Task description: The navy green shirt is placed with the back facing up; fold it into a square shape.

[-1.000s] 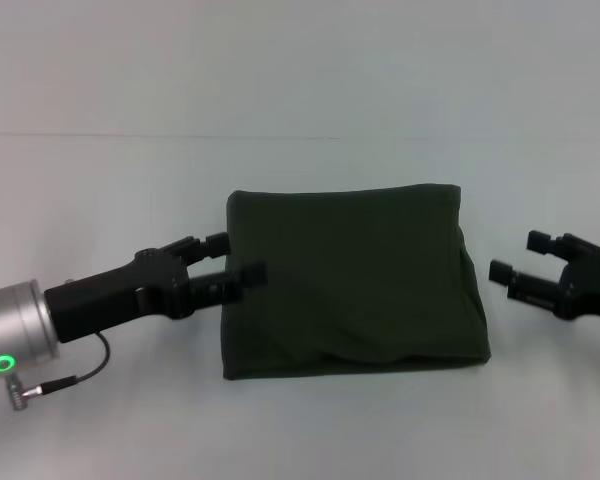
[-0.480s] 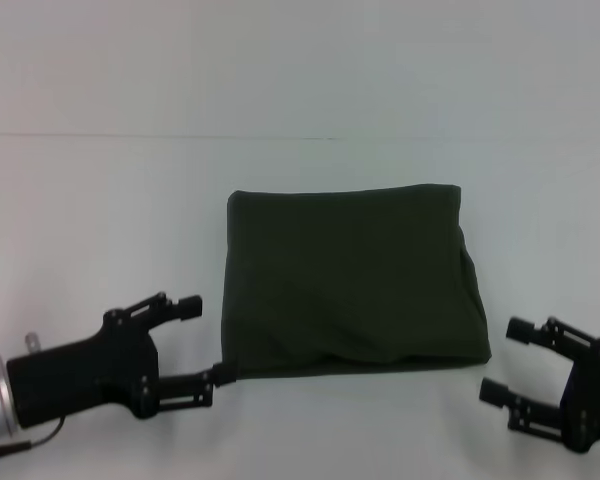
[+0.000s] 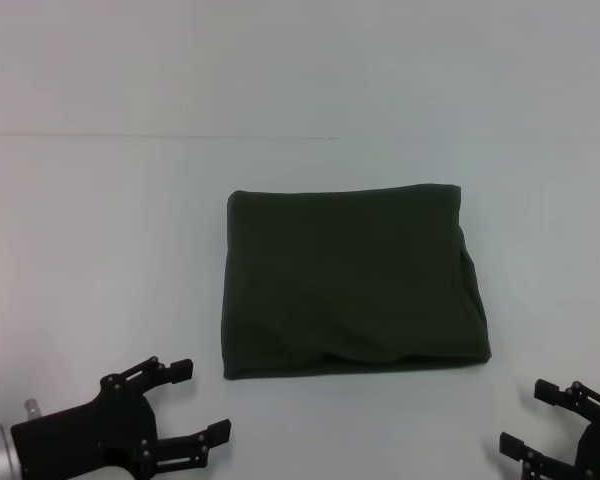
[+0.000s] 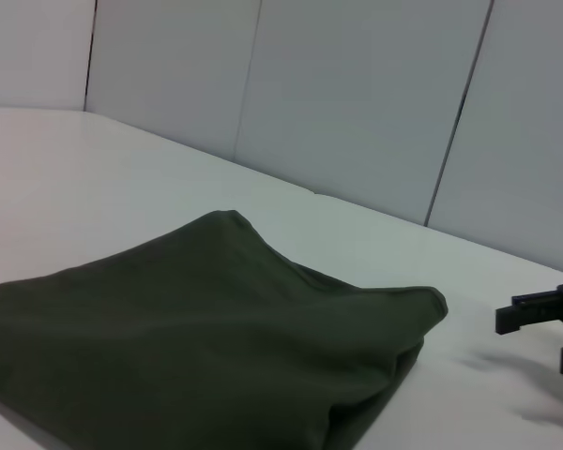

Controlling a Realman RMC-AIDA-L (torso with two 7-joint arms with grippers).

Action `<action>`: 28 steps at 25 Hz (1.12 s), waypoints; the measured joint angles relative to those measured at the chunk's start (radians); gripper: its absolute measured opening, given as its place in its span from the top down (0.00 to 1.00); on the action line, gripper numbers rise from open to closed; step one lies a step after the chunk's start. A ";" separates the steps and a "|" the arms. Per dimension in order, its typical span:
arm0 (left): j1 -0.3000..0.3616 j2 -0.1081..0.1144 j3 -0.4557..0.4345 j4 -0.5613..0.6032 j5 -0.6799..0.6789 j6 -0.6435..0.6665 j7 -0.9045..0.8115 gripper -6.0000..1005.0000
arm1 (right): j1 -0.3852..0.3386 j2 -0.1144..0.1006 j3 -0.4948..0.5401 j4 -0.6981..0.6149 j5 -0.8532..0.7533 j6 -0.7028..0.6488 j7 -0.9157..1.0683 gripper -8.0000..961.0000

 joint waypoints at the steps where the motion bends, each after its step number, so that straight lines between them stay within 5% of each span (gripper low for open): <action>1: 0.000 0.000 0.000 0.000 0.000 0.000 0.000 0.06 | 0.000 0.001 0.004 0.000 0.002 0.011 -0.009 0.10; 28: 0.000 0.003 -0.005 -0.002 0.003 0.042 0.018 0.06 | 0.028 0.003 0.042 0.006 0.007 0.007 -0.026 0.10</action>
